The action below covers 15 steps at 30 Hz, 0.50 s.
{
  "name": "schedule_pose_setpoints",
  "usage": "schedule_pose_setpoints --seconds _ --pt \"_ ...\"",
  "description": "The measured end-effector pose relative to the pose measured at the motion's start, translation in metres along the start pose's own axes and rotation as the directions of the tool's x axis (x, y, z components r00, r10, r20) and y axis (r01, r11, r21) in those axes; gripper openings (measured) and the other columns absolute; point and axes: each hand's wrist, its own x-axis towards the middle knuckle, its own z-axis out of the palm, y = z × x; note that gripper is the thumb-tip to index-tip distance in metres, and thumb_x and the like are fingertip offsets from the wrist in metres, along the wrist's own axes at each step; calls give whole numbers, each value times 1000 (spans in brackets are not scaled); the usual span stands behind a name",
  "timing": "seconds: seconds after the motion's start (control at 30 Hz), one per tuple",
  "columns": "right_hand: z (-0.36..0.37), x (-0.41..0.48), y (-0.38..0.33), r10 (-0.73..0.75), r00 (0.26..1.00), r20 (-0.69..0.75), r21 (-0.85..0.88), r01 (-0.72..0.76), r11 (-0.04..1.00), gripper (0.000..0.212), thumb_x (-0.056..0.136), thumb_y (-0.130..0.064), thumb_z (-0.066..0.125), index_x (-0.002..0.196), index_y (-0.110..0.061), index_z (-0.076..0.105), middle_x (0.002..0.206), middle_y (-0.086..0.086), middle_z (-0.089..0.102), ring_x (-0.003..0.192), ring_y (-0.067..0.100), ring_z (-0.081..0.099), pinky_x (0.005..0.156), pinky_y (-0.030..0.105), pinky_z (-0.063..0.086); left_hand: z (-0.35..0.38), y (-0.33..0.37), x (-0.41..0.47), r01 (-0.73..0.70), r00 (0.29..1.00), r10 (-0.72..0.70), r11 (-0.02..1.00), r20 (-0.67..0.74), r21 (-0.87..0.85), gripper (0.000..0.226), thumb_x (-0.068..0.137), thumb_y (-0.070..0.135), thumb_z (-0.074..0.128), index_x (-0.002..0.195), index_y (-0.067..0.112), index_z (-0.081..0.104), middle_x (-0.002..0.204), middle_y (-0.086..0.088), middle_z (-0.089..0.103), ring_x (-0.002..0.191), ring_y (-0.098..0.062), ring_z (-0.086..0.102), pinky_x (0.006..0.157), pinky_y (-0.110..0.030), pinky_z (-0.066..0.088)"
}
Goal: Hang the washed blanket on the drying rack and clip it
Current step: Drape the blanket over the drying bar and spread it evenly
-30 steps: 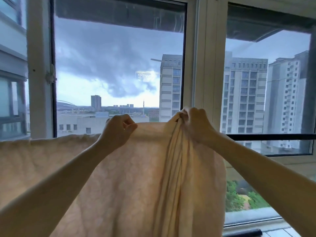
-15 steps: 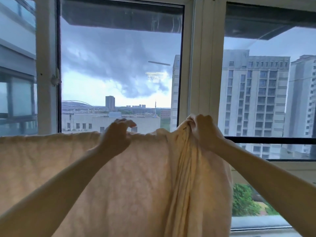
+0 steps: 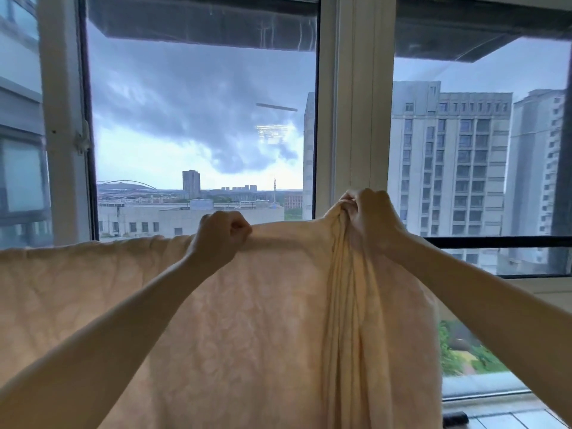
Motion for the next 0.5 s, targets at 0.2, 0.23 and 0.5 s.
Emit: schedule_pose_setpoints --seconds 0.2,0.23,0.5 --pt "4 -4 -1 18 999 36 19 -19 1000 15 95 -19 56 96 -10 68 87 7 70 76 20 65 69 30 54 -8 -17 0 45 998 -40 990 -41 133 9 86 6 64 86 5 73 79 -6 72 67 -10 57 58 -5 33" --pt "6 -6 -1 16 999 45 19 -17 1000 15 95 -18 56 96 -9 69 87 7 70 76 20 65 69 28 53 -8 -18 1 43 999 -38 988 -38 146 9 86 5 64 86 5 73 79 -6 71 66 -10 57 57 -6 33" --pt "-5 -7 20 124 991 41 -26 -123 992 18 96 -17 53 96 -8 69 88 7 71 75 17 63 66 23 46 -28 -39 -2 135 991 -127 967 -51 217 11 86 0 61 89 0 71 86 -16 71 79 -27 67 70 -26 46"
